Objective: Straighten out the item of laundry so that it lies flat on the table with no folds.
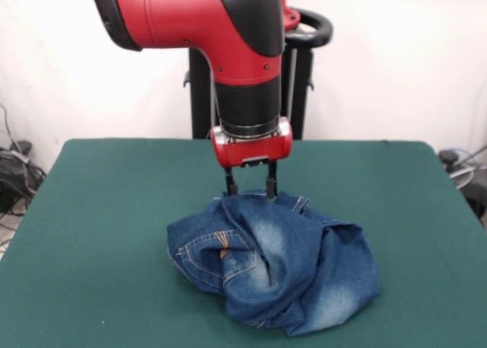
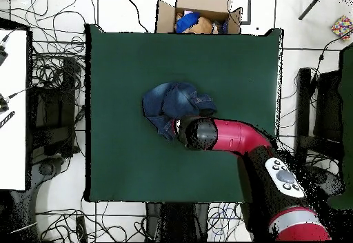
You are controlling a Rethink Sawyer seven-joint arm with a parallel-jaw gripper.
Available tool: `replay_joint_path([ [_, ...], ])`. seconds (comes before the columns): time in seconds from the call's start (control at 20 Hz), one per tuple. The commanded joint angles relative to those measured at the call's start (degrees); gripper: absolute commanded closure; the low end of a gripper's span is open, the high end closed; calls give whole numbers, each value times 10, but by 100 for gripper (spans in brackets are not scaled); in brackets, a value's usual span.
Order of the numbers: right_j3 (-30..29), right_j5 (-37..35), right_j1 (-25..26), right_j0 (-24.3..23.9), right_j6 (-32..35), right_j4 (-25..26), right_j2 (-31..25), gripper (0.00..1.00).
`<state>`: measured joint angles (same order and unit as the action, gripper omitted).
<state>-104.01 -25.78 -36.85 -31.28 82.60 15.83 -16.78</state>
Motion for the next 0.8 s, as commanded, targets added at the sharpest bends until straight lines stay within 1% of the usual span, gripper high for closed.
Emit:
replay_joint_path([
  [0.05, 38, 14, 18, 3, 29, 43, 13, 0],
  [0.55, 72, 58, 81, 24, 61, 58, 15, 0],
  [0.65, 79, 61, 87, 29, 65, 57, 17, 0],
  [0.8, 82, 53, 82, 28, 61, 51, 13, 0],
])
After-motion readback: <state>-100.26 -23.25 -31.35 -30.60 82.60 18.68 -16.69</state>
